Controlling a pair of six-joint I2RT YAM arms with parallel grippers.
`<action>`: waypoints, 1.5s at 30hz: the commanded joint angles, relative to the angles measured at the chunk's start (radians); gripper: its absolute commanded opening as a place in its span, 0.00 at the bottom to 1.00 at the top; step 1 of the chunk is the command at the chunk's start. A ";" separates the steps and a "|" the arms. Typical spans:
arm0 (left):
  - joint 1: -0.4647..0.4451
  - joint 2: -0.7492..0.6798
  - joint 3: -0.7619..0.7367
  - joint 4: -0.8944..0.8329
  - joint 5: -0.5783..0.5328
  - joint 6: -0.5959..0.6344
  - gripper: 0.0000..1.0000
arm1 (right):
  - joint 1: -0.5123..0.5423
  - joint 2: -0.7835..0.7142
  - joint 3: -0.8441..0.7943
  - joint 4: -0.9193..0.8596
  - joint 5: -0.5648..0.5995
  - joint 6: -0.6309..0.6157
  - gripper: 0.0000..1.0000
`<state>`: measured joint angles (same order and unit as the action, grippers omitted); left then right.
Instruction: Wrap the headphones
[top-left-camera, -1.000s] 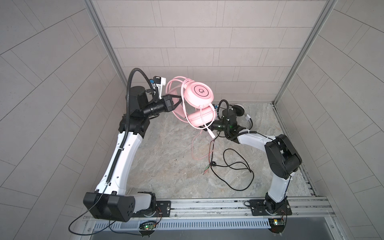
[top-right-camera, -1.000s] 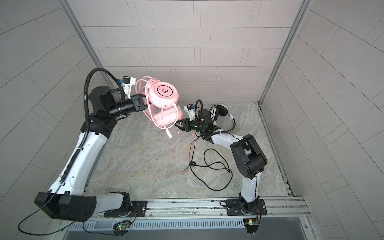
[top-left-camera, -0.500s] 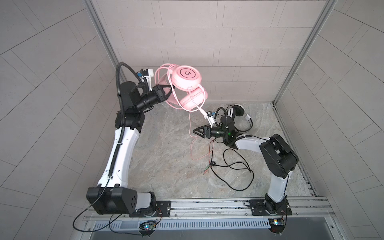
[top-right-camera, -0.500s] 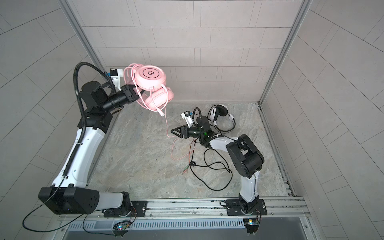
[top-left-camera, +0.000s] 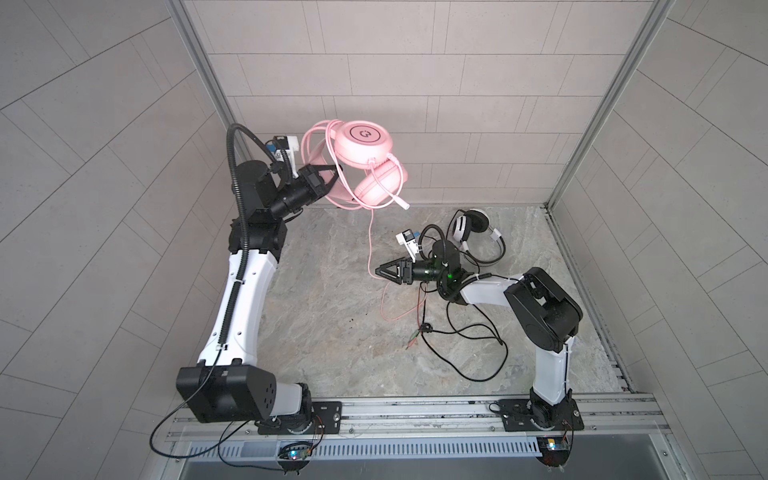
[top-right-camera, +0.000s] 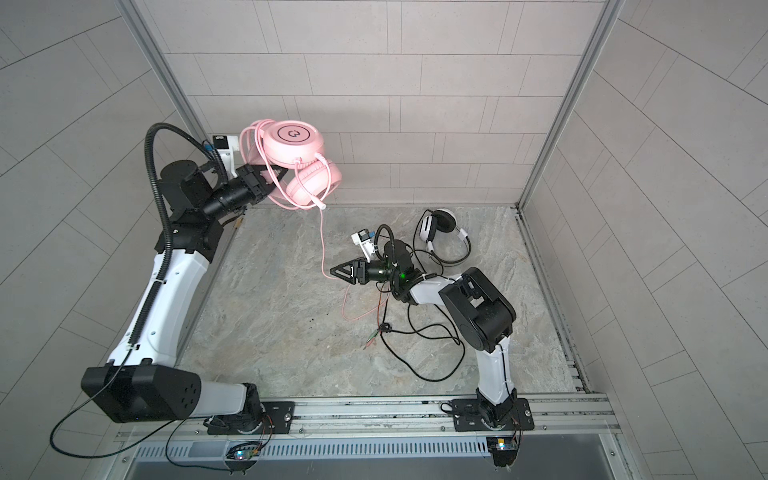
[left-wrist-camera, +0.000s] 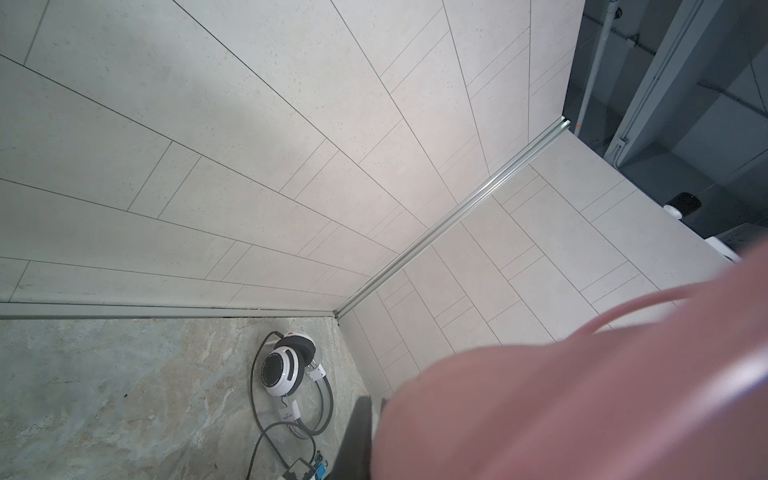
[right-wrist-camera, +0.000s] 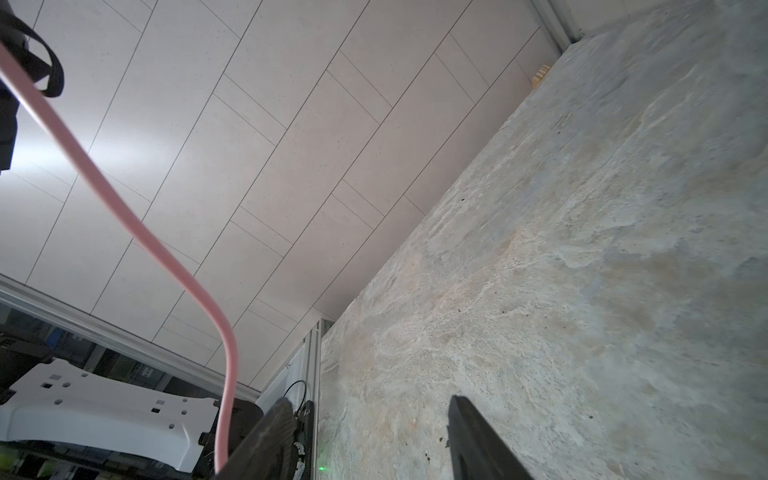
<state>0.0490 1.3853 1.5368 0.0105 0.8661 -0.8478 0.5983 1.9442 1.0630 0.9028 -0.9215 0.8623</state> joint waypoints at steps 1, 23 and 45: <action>0.021 0.004 0.044 0.078 -0.002 -0.061 0.00 | -0.003 0.004 -0.026 0.065 -0.022 0.032 0.61; 0.075 0.039 0.021 0.146 0.014 -0.149 0.00 | -0.045 -0.036 -0.098 0.213 -0.042 0.164 0.61; 0.086 0.051 0.046 -0.001 -0.060 -0.060 0.00 | 0.029 -0.049 0.011 -0.337 0.093 -0.279 0.05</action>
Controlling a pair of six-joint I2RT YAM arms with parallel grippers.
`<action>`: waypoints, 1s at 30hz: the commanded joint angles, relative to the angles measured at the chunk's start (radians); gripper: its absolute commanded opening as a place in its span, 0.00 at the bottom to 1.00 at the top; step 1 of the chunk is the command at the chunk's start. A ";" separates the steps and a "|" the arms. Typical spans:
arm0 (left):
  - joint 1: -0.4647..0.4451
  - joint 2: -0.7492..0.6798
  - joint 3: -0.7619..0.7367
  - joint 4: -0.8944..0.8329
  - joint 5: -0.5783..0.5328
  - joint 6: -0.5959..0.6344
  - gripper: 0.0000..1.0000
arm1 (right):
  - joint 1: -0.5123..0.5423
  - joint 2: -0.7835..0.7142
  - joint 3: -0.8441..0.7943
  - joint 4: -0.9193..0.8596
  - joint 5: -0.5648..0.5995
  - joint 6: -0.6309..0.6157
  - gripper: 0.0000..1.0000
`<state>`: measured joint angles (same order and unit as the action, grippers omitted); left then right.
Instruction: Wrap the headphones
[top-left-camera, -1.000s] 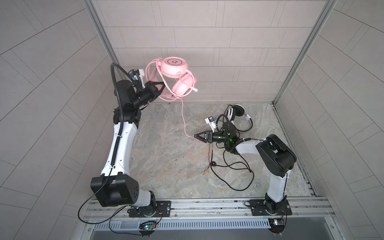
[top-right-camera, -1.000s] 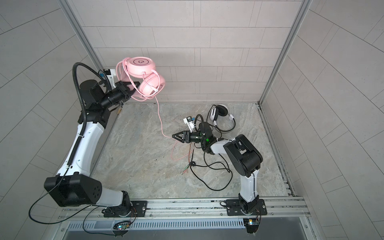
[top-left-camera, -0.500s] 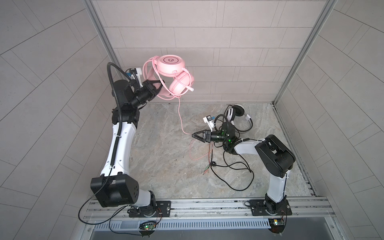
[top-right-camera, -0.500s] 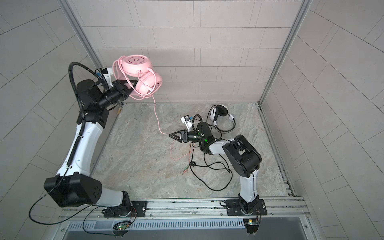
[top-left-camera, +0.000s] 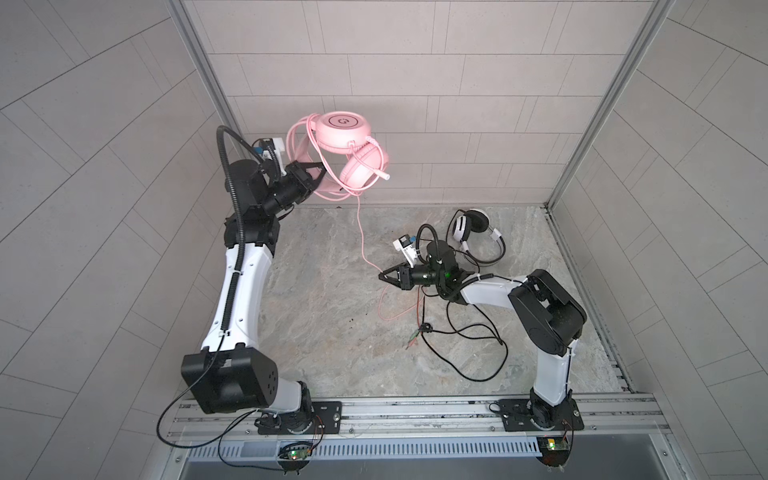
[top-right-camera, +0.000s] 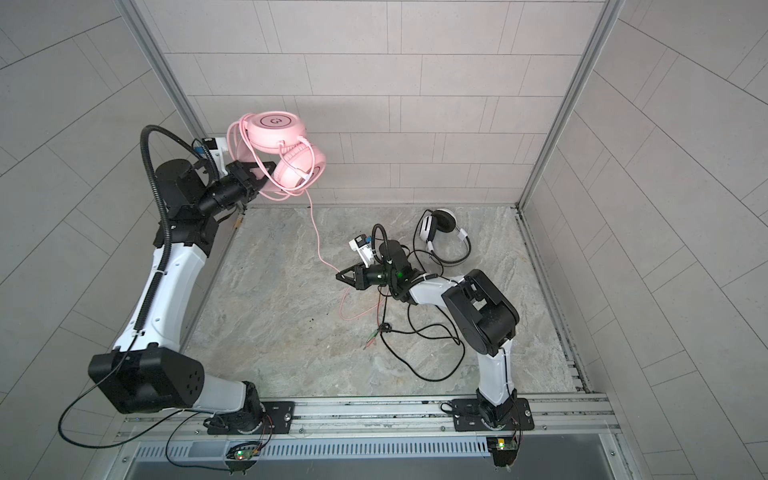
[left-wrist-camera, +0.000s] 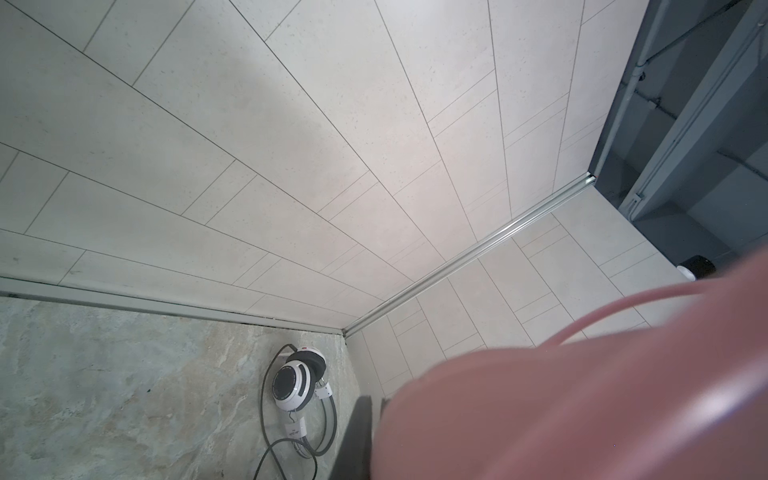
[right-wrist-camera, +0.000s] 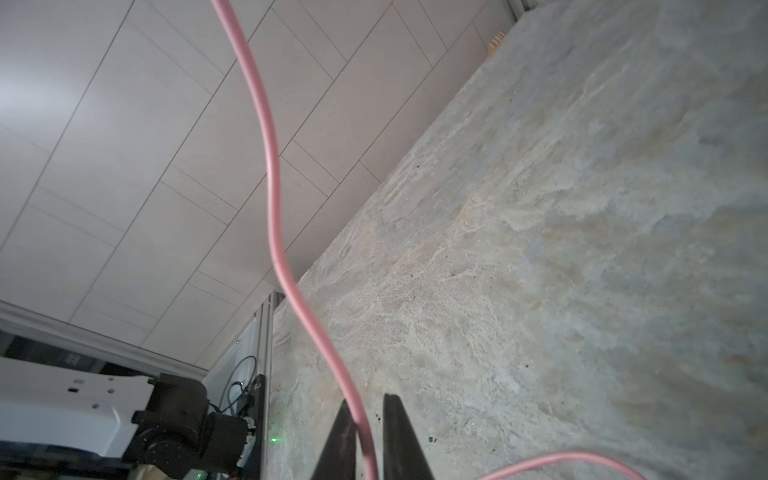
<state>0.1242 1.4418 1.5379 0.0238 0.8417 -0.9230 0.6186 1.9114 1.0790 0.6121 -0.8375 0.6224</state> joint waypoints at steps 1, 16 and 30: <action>0.013 -0.007 0.044 -0.038 -0.064 0.035 0.00 | 0.008 -0.034 -0.015 -0.065 0.013 -0.051 0.03; 0.098 0.099 0.104 -0.166 -0.362 0.050 0.00 | 0.074 -0.326 -0.163 -0.477 0.154 -0.302 0.00; 0.121 0.151 0.145 -0.223 -0.484 0.135 0.00 | 0.119 -0.512 -0.218 -0.681 0.249 -0.378 0.00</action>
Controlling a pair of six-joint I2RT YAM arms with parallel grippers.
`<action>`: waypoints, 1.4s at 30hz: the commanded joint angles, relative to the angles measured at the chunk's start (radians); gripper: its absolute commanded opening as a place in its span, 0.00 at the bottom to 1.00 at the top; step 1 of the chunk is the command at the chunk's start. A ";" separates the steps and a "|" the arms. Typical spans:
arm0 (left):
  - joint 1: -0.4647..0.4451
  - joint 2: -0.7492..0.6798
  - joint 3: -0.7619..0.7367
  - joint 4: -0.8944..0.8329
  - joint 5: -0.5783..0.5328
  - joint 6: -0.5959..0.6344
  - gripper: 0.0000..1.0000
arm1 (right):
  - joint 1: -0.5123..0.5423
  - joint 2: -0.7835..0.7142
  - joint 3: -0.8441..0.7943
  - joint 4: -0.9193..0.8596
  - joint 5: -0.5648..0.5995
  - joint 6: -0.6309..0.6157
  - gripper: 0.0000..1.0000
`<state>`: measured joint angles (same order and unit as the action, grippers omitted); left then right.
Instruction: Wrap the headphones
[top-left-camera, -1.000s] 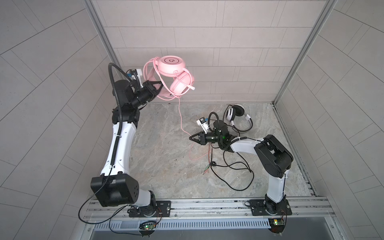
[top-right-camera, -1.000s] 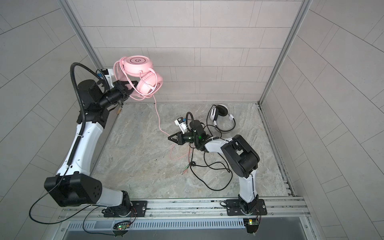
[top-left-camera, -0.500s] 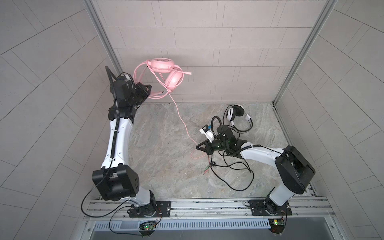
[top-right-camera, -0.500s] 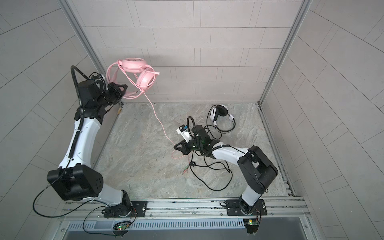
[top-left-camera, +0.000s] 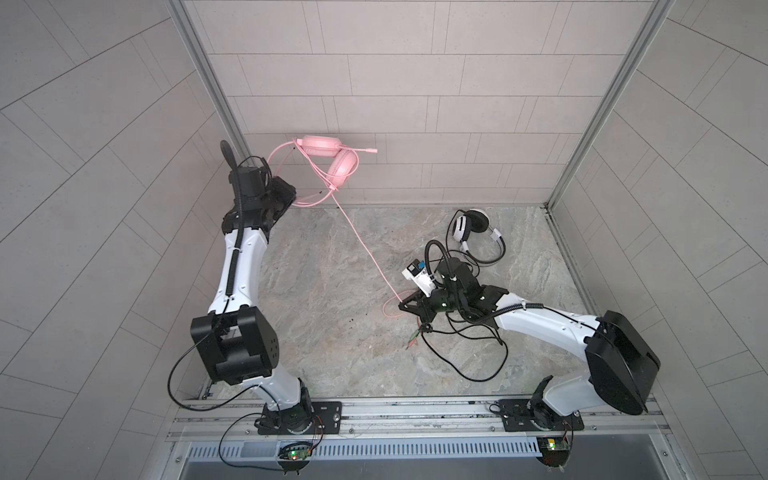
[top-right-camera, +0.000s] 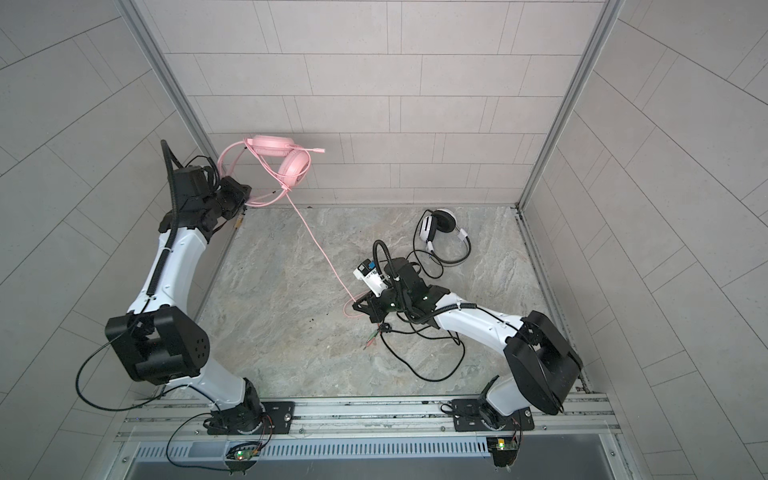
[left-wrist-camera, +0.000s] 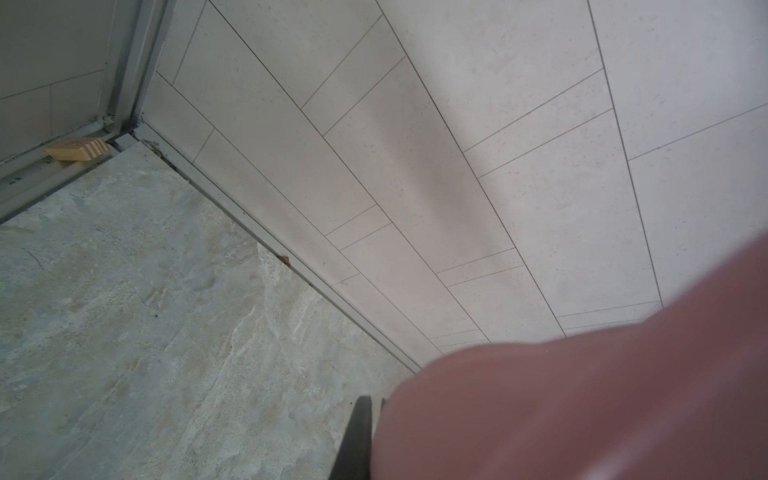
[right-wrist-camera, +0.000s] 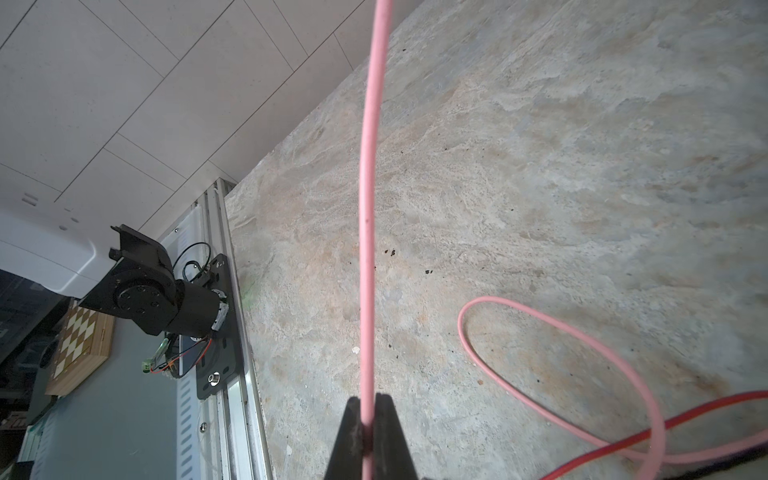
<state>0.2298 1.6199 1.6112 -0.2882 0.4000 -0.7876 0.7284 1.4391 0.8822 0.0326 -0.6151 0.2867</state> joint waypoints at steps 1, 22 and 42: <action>0.016 -0.029 0.072 0.084 -0.049 0.009 0.00 | 0.009 -0.050 -0.019 -0.118 0.033 -0.048 0.00; -0.187 -0.105 0.059 -0.286 -0.524 0.578 0.00 | 0.016 -0.190 0.432 -0.374 0.172 -0.192 0.00; -0.478 -0.019 0.121 -0.440 -0.466 0.744 0.00 | 0.000 -0.058 0.865 -0.456 0.131 -0.216 0.00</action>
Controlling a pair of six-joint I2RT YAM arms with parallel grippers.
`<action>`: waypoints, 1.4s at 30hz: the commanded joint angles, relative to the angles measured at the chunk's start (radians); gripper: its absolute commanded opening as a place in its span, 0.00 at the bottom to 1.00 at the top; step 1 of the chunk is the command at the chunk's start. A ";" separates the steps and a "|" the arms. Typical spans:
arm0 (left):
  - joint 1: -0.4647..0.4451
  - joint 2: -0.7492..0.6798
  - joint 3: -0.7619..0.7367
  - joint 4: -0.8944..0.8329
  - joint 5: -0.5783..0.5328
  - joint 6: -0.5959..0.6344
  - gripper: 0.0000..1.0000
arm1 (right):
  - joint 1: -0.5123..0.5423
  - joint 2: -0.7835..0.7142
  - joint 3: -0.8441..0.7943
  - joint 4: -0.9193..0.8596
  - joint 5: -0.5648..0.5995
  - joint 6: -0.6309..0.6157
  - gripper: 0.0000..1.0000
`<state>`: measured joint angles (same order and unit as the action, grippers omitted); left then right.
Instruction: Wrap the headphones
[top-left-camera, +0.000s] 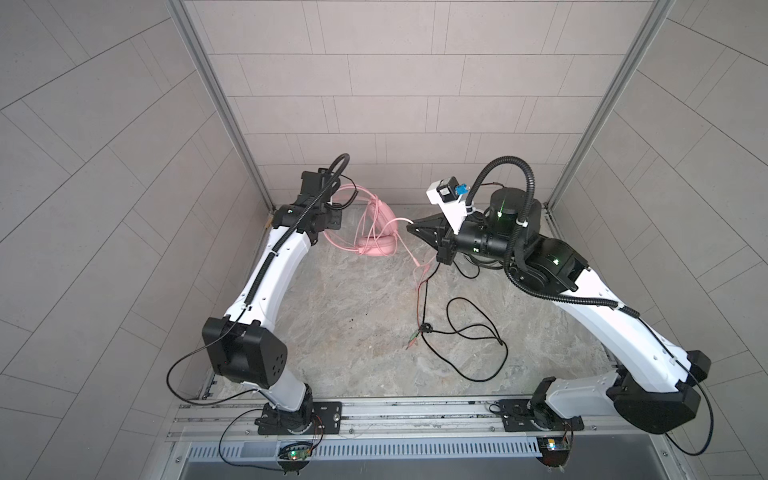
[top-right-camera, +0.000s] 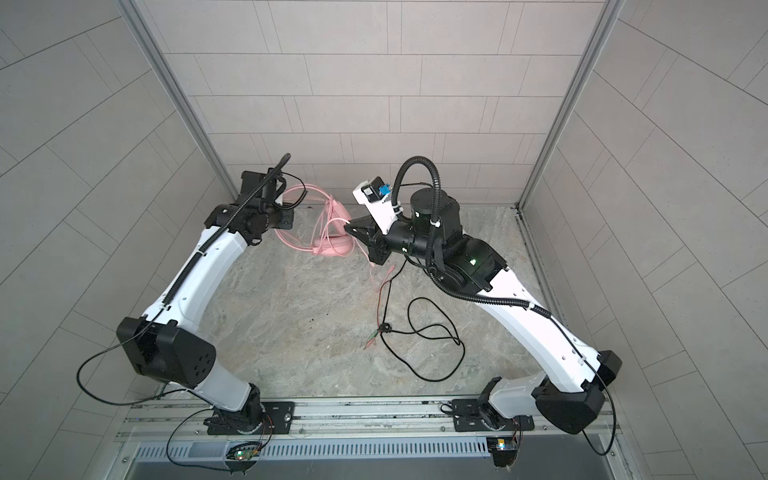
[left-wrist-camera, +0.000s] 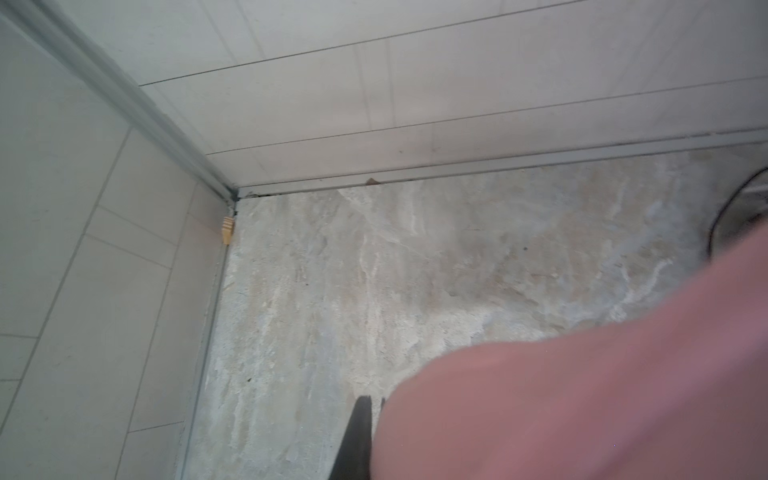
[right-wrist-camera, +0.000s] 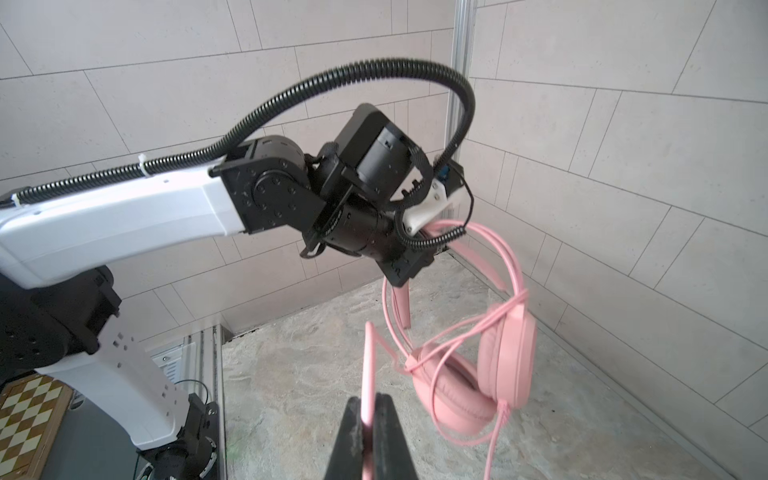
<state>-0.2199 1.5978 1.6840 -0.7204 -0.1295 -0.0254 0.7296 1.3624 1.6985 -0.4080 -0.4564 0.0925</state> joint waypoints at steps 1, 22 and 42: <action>-0.039 0.005 0.046 -0.015 0.076 -0.033 0.00 | -0.002 0.025 0.059 -0.014 -0.029 -0.020 0.00; -0.065 -0.203 -0.161 -0.213 0.574 0.194 0.00 | -0.333 0.065 0.026 0.043 -0.040 0.067 0.00; -0.026 -0.330 -0.171 0.049 0.965 -0.060 0.00 | -0.371 0.192 -0.288 0.273 -0.178 0.194 0.00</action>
<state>-0.2466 1.3037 1.4925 -0.7925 0.6228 0.0010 0.3626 1.5333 1.4212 -0.1967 -0.6212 0.2558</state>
